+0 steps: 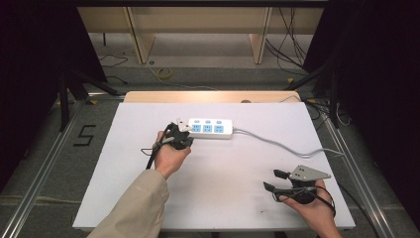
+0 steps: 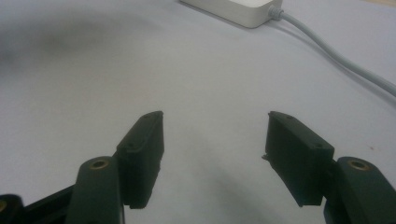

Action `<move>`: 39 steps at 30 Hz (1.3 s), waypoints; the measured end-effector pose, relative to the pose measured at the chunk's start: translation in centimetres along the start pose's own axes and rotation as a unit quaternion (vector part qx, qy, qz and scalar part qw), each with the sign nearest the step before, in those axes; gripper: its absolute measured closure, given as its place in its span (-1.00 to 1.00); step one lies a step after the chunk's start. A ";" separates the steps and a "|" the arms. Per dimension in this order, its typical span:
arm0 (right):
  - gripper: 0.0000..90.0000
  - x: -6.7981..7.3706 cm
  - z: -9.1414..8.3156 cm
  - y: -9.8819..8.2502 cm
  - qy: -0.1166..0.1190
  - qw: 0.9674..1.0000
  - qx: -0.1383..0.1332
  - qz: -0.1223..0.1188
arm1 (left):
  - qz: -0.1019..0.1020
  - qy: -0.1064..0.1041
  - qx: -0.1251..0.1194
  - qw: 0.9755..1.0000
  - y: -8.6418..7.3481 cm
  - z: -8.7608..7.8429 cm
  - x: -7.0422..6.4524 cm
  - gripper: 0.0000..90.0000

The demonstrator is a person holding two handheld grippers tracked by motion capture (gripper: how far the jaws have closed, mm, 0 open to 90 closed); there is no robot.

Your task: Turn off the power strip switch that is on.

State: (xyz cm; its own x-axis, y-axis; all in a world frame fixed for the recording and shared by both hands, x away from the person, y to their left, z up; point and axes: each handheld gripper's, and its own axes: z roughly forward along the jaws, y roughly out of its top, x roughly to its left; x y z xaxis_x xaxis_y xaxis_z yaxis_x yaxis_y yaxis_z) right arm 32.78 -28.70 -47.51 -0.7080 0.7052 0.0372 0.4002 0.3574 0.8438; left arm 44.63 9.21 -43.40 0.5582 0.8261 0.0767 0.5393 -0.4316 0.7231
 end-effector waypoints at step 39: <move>-0.15 0.0 0.1 0.0 0.002 1.000 -0.001 0.001 | -0.001 0.009 0.017 1.000 2.0 2.6 1.4 1.00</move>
State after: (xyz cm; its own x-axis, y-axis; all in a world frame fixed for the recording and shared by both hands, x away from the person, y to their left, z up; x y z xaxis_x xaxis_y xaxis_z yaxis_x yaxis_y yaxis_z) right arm 32.82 -28.66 -47.53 -0.7094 0.7036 0.0413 0.4002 0.3540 0.8453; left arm 48.14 8.54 -43.61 0.5453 0.8337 0.0877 0.5624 -0.4414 0.6991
